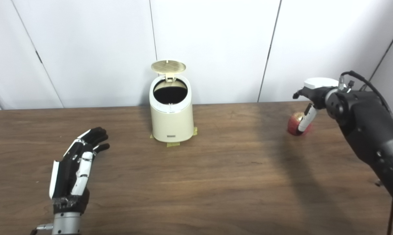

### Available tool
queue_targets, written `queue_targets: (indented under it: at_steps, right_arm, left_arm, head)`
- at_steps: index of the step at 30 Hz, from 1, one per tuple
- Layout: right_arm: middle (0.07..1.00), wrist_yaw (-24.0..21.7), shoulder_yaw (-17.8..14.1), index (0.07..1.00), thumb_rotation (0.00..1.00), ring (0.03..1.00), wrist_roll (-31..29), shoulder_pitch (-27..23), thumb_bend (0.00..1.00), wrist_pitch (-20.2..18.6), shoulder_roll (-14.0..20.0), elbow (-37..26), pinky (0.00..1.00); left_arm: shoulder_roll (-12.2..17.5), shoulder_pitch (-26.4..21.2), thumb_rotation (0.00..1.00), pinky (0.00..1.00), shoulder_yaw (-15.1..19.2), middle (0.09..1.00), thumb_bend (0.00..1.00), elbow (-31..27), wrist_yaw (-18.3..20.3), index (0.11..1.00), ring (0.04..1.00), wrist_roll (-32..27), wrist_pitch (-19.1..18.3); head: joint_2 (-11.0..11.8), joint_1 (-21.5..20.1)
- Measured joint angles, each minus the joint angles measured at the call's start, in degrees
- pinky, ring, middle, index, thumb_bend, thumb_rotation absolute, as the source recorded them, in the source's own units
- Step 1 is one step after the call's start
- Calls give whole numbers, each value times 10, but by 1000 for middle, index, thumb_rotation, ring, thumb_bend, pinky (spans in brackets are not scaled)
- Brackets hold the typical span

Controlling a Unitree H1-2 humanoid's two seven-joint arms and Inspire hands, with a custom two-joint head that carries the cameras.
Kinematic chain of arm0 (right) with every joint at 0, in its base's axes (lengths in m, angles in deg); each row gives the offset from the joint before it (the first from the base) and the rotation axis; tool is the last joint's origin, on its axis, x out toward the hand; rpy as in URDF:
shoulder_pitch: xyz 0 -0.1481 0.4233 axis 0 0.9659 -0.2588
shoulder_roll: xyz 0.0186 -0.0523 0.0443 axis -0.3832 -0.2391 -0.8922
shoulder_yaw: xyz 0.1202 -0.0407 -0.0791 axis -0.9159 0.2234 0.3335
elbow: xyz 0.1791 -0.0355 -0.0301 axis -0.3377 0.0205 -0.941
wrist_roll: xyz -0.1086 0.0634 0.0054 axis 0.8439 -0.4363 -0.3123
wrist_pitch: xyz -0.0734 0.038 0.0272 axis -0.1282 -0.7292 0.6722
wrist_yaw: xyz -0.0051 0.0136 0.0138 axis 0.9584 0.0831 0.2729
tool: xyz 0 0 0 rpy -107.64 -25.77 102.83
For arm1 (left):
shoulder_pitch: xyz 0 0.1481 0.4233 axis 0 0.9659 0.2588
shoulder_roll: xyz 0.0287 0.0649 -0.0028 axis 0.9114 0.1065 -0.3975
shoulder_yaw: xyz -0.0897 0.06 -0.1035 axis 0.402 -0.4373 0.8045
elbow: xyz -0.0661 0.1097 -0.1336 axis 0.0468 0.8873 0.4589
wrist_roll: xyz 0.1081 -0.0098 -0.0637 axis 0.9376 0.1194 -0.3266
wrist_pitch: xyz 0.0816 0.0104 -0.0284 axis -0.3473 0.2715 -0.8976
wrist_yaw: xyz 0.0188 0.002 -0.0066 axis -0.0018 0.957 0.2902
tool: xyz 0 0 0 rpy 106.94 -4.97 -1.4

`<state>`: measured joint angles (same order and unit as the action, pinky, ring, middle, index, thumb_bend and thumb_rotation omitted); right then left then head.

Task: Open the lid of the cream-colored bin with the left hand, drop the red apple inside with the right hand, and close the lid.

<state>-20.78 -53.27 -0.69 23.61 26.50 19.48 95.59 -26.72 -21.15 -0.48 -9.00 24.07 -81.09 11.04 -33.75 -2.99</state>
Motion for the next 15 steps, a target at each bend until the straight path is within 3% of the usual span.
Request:
queue_targets:
  at_steps: [4,8,15]
  right_arm:
    - [958,17,2,858,329,905,-5,-7,1000,17,-9,40,642]
    - [941,29,4,860,290,868,-17,-9,1000,32,-19,80,633]
    - [963,41,18,886,272,897,-16,-9,980,27,-27,83,707]
  left_arm:
    - [0,0,538,731,0,785,159,0,1,757,789,0,0]
    - [0,-1,492,722,1,777,162,0,0,746,779,0,5]
    - [-2,-1,478,709,4,769,161,0,-4,730,770,2,13]
  head:
    - [0,0]
    - [0,1]
    - [0,3]
